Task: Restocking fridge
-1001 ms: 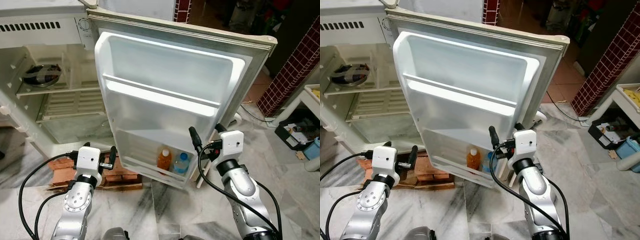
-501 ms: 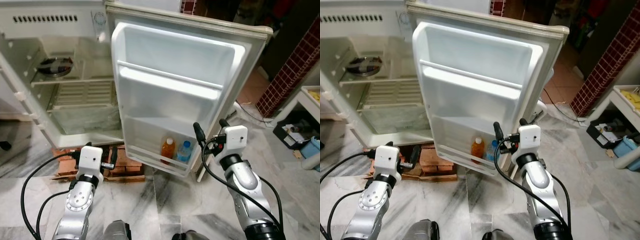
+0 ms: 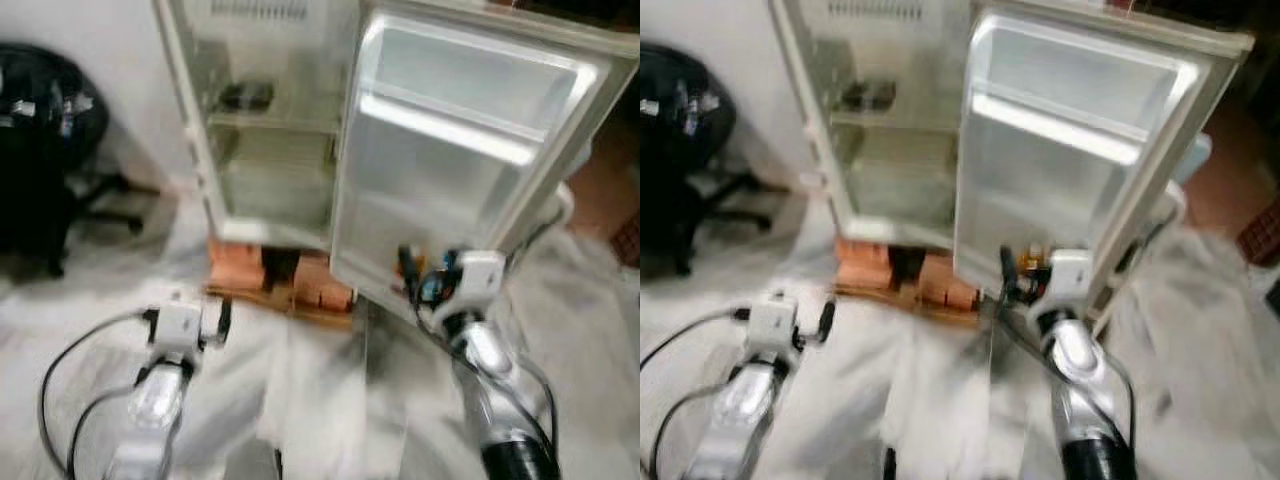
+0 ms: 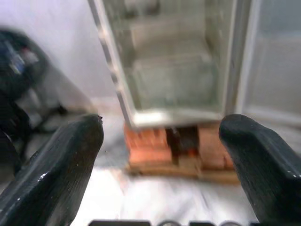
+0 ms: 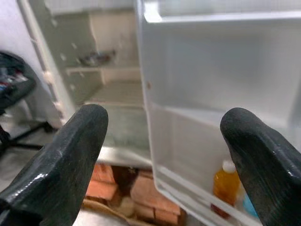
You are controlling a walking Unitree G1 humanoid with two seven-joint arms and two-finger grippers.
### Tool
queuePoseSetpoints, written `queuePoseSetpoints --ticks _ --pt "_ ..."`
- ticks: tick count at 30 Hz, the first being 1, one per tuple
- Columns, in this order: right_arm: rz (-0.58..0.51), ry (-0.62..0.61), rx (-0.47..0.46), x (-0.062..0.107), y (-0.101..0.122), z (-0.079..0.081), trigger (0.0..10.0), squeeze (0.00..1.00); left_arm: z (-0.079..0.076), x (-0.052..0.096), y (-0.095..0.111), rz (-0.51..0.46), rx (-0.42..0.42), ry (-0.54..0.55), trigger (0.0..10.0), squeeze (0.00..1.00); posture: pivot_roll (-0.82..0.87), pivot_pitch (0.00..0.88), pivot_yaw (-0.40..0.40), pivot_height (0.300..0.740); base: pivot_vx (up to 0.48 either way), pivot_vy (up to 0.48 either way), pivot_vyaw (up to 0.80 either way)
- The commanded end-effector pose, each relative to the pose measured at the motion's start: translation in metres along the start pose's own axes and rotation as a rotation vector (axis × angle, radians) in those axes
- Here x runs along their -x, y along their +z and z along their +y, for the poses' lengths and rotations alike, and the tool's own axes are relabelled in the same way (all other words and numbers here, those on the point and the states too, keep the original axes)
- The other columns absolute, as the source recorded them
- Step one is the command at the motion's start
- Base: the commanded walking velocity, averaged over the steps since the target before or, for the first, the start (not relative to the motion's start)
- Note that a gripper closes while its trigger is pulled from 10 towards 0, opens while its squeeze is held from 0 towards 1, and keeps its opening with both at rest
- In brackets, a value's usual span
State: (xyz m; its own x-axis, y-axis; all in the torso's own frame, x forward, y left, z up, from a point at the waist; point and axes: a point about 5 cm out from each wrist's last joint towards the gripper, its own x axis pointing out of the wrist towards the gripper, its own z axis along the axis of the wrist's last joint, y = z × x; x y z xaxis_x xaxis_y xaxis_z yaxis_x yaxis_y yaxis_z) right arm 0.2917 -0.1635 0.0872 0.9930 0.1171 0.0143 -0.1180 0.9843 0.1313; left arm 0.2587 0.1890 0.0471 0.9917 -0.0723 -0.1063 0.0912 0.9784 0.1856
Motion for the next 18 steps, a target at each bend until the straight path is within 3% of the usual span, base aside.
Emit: queuePoseSetpoints --ticks 1,5,14,18 --pt "-0.006 -0.041 -0.012 0.001 0.001 -0.009 10.0 0.00 -0.004 0.000 0.002 -0.015 0.004 -0.030 10.0 0.00 0.03 0.000 -0.005 0.740 0.000 0.000 0.00" --pt "0.006 -0.031 -0.016 0.004 -0.003 -0.007 10.0 0.00 -0.004 -0.001 0.003 -0.025 0.007 -0.045 10.0 0.00 0.03 0.000 -0.006 0.740 0.000 0.000 0.00" --pt "0.023 -0.036 -0.007 0.004 -0.007 -0.008 10.0 0.00 -0.003 0.000 0.003 -0.030 0.007 -0.046 10.0 0.00 0.03 0.000 -0.008 0.740 0.359 -0.264 0.00" --pt "0.057 -0.047 0.048 0.005 -0.014 -0.009 10.0 0.00 -0.001 -0.002 0.004 -0.037 0.003 -0.033 10.0 0.00 0.03 0.000 -0.005 0.740 0.378 -0.291 0.00"
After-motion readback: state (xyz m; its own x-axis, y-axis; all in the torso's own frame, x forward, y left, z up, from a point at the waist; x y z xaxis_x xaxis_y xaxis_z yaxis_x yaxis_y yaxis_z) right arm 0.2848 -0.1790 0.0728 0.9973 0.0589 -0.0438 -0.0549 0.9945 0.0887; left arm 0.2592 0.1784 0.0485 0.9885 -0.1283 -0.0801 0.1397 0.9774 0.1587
